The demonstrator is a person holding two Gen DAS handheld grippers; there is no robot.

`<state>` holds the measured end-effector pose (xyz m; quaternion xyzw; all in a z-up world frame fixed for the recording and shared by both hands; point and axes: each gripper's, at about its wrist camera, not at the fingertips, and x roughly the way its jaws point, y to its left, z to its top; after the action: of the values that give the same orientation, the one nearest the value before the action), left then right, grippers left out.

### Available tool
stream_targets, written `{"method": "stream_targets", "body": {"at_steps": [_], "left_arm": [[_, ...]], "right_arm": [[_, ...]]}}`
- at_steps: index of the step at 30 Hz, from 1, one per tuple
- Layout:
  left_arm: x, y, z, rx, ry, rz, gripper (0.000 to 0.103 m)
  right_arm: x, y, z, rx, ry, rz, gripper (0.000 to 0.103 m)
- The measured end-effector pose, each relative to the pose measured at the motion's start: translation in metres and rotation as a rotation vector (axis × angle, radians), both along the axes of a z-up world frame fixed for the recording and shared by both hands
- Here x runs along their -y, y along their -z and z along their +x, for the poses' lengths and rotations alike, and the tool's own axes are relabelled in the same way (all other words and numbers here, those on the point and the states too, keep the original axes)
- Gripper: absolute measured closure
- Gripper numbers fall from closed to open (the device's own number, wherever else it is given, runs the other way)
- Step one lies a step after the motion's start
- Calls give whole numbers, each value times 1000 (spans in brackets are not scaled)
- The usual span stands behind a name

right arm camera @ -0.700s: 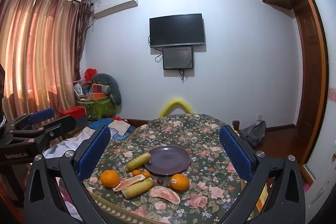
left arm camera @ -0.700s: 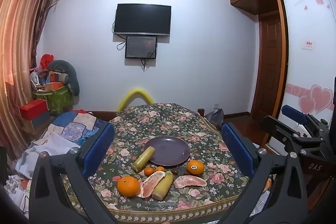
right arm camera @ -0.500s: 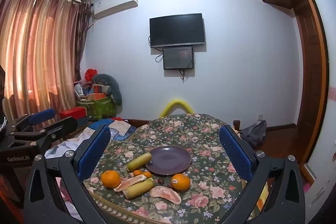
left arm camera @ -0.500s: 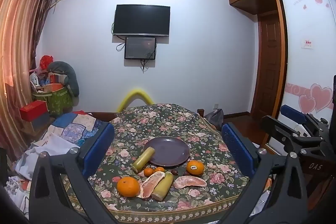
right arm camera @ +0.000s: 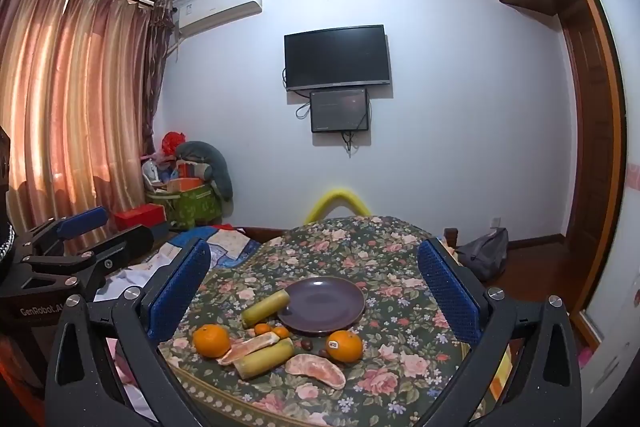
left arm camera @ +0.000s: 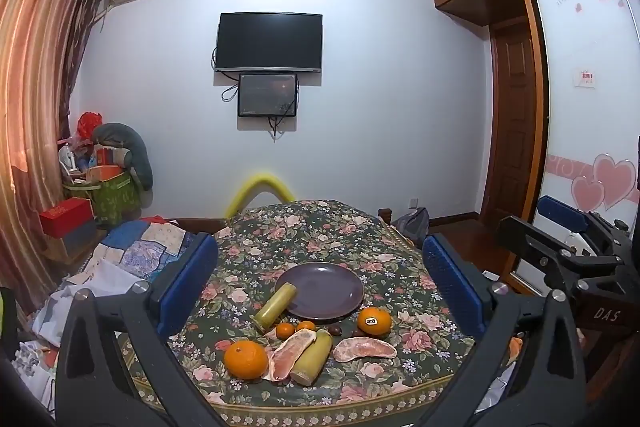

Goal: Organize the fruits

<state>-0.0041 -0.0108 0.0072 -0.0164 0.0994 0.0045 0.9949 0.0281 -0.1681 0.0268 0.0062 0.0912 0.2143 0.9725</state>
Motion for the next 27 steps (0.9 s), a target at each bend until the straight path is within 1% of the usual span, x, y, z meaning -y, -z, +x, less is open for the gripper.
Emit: {"method": "stream_targets", "body": {"at_steps": [12, 27], "left_arm": [[0, 2, 3, 6, 7, 1, 0], [2, 4, 8, 6, 5, -8, 0]], "right_arm": [[7, -3, 1, -3, 8, 19, 0], [7, -4, 0, 5, 6, 11, 0]]}}
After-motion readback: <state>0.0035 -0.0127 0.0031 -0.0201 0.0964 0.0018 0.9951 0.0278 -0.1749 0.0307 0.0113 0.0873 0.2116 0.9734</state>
